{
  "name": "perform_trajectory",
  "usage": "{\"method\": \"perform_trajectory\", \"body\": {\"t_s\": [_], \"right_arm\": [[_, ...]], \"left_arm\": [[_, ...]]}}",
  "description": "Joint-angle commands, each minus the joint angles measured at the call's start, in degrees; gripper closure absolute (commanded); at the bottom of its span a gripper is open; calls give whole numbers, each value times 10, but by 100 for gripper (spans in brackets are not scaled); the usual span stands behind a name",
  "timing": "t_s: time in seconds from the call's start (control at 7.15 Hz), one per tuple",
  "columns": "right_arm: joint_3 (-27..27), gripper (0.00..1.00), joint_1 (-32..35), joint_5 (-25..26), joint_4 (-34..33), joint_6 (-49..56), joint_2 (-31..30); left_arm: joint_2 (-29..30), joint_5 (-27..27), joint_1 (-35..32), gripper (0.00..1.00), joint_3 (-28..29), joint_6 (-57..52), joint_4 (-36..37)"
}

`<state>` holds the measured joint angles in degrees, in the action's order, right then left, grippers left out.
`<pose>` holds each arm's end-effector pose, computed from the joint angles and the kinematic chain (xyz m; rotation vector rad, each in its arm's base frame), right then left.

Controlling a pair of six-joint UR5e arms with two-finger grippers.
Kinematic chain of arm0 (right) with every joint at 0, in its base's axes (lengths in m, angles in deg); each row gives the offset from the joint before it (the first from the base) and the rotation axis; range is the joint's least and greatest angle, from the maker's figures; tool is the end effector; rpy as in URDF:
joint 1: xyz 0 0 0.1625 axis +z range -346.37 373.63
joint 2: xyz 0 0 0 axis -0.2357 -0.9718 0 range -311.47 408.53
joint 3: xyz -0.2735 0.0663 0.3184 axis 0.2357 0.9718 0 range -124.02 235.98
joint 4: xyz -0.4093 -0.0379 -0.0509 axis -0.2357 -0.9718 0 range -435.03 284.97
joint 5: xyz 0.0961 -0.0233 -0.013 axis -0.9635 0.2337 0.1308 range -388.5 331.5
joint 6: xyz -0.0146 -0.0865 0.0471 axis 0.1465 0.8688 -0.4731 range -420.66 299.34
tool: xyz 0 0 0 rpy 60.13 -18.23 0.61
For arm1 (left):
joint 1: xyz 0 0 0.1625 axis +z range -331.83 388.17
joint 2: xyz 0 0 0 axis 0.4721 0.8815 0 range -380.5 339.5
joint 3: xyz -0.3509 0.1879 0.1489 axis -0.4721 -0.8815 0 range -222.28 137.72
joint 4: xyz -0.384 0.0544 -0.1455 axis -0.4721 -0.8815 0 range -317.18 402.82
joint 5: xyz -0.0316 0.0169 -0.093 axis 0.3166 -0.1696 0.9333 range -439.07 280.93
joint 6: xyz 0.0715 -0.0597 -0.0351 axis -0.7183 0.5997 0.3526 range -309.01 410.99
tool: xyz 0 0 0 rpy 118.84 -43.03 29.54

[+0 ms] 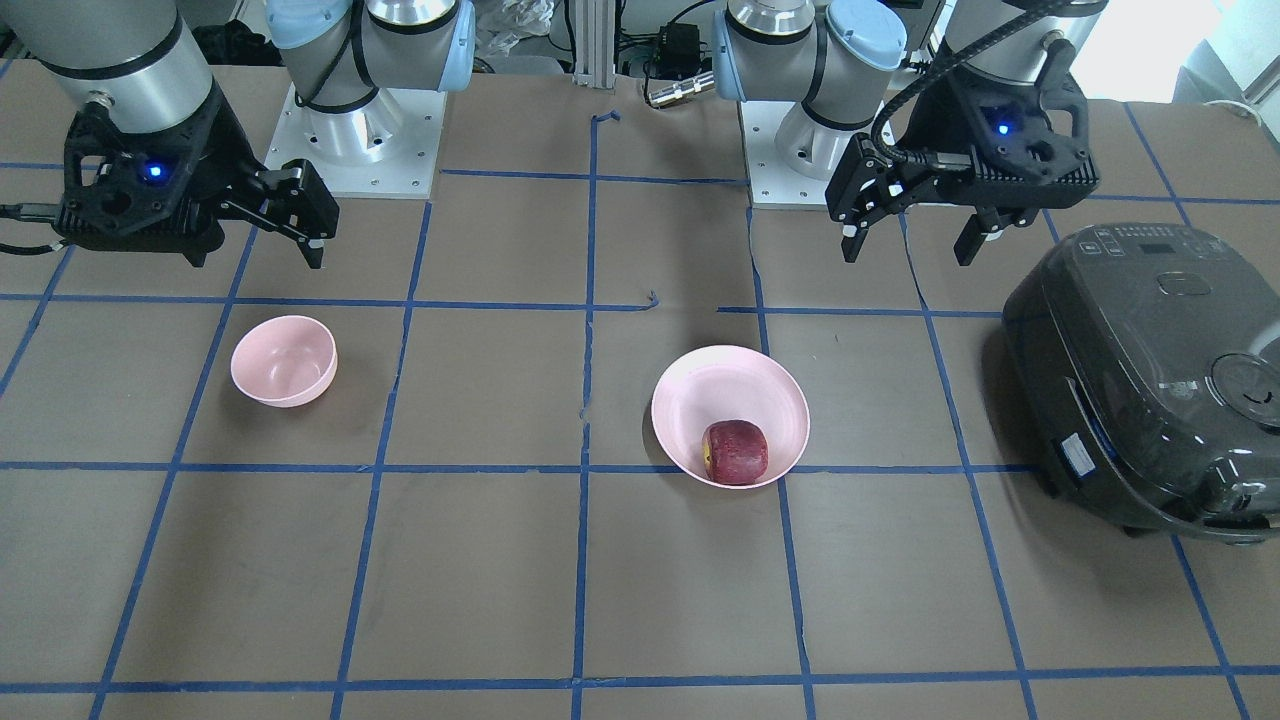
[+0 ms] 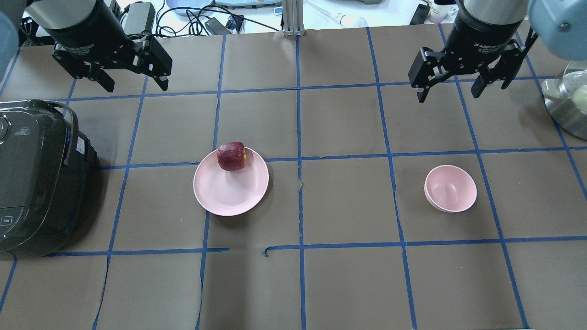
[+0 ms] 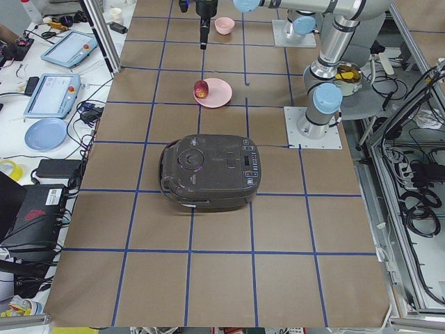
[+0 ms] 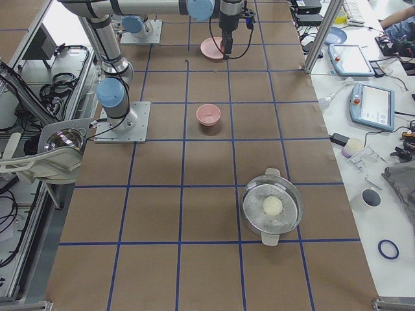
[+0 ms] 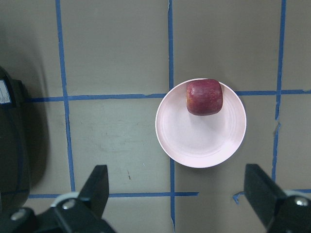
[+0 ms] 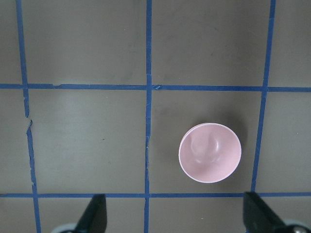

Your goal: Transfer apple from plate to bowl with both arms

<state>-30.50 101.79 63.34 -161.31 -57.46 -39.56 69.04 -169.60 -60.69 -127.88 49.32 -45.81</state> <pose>0.1139 -0.5061 0.4950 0.0379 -3.1104 -0.0595 -0.1226 -0.4998 0.5325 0.0138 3.1251 -0.1692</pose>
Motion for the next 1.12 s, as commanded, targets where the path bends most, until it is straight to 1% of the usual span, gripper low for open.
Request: {"method": "perform_trajectory", "body": {"t_s": [0.0, 0.98], "right_arm": [[0, 0, 0, 0, -1, 0, 0], [0, 0, 0, 16, 3, 3, 0]], "left_arm": [[1, 0, 1, 0, 0, 0, 1], [-1, -1, 1, 0, 0, 0, 2]]}}
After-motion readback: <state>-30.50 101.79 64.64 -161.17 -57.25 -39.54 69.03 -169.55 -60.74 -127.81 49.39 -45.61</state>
